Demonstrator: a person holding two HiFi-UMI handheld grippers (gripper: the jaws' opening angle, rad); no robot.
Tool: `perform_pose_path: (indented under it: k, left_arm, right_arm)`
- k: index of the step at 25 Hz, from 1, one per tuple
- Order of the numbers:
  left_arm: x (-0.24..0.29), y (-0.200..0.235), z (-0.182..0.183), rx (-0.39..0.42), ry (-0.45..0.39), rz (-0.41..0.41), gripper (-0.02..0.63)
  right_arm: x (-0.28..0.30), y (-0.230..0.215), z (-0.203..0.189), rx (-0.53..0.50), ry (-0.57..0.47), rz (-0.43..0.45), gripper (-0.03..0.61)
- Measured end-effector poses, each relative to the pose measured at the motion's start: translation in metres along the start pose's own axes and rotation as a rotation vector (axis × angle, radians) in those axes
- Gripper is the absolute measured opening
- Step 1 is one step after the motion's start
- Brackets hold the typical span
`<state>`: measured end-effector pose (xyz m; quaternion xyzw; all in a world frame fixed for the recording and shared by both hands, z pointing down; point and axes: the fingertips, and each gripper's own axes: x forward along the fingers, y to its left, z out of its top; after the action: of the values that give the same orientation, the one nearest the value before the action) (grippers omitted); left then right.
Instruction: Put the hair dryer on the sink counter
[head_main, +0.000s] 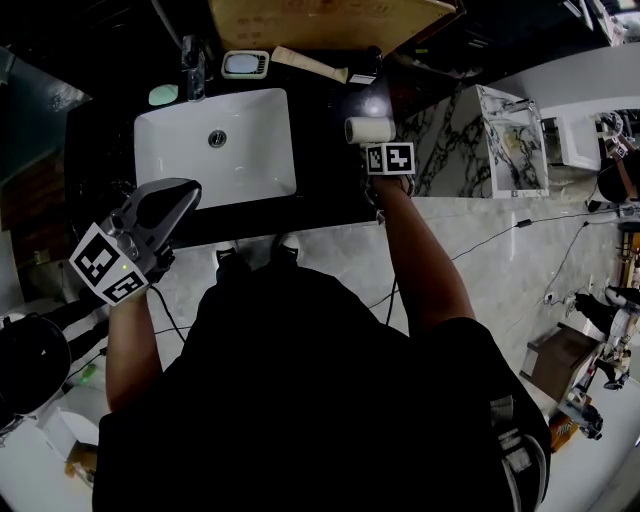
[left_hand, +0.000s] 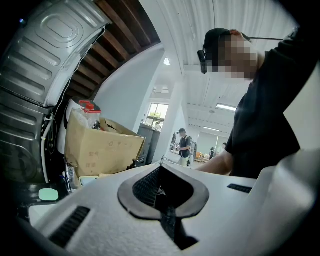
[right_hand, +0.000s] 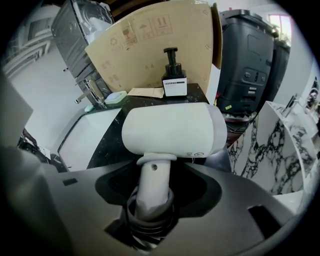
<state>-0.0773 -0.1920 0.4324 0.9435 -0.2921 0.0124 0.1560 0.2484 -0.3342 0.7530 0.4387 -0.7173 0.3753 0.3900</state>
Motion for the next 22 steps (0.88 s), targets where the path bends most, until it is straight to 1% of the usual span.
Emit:
perform_pose_path:
  k: [9, 17, 22]
  left_arm:
    - [-0.004, -0.002, 0.001, 0.001, -0.002, -0.001, 0.015]
    - [-0.008, -0.007, 0.005, 0.018, -0.009, -0.01, 0.015]
    - [-0.012, -0.004, 0.01, 0.037, -0.008, 0.014, 0.015]
  right_arm:
    - [-0.007, 0.0, 0.004, 0.014, -0.029, -0.007, 0.239]
    - [-0.02, 0.0, 0.006, 0.027, -0.055, -0.017, 0.239]
    - [-0.039, 0.004, 0.013, 0.026, -0.091, -0.021, 0.239]
